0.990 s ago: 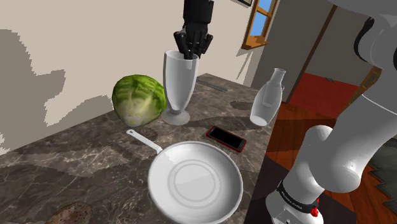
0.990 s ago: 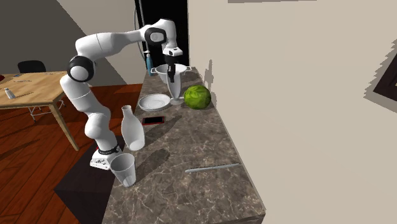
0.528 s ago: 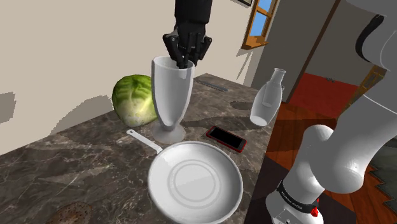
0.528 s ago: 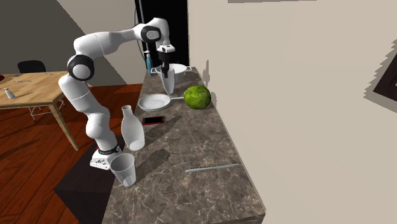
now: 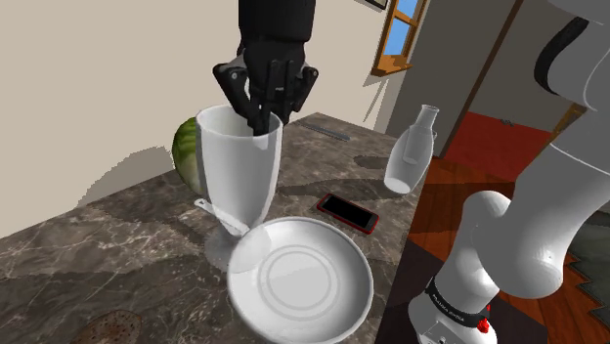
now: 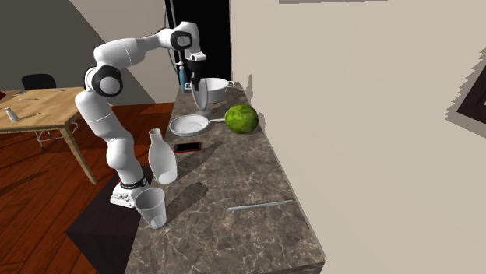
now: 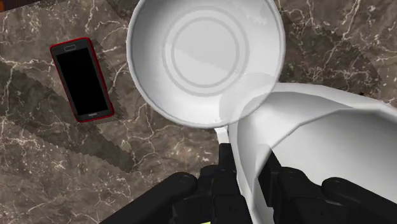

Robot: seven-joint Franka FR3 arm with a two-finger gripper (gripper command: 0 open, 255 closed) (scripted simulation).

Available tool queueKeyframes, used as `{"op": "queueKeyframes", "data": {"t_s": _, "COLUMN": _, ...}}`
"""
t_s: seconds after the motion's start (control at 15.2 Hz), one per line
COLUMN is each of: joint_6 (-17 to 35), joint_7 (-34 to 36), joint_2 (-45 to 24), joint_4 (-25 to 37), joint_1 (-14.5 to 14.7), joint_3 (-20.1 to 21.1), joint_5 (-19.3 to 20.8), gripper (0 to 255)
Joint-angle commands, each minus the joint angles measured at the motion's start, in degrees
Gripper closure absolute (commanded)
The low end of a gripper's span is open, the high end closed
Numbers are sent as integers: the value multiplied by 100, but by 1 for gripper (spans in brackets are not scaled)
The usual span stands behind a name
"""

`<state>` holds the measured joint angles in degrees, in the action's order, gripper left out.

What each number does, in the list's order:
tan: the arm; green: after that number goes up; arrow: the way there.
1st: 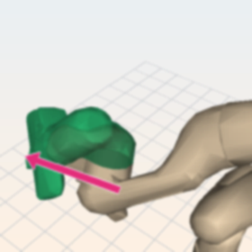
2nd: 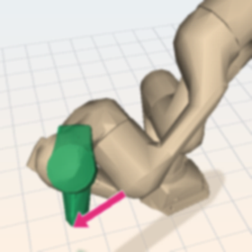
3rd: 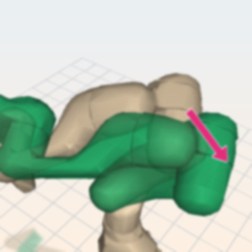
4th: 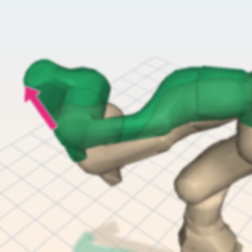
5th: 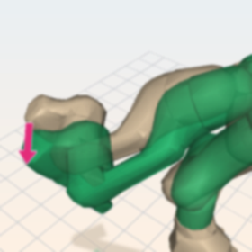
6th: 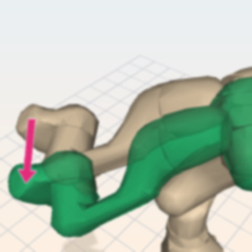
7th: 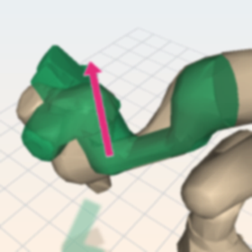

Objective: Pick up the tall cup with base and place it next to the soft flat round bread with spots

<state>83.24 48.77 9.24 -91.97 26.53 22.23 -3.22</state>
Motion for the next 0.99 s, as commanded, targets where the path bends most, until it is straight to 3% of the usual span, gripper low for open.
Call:
{"op": "queueKeyframes", "data": {"t_s": 0.0, "joint_6": -68, "joint_7": 356, "joint_2": -172, "joint_4": 244, "joint_1": 125, "joint_3": 212, "joint_5": 34, "gripper": 255}}
{"op": "queueKeyframes", "data": {"t_s": 0.66, "joint_6": -307, "joint_7": 2074, "joint_2": -1446, "joint_4": 1596, "joint_1": 961, "joint_3": 1177, "joint_5": 637, "gripper": 255}}
{"op": "queueKeyframes", "data": {"t_s": 0.92, "joint_6": 68, "joint_7": 2006, "joint_2": -1257, "joint_4": 1064, "joint_1": 898, "joint_3": 1134, "joint_5": 526, "gripper": 255}}
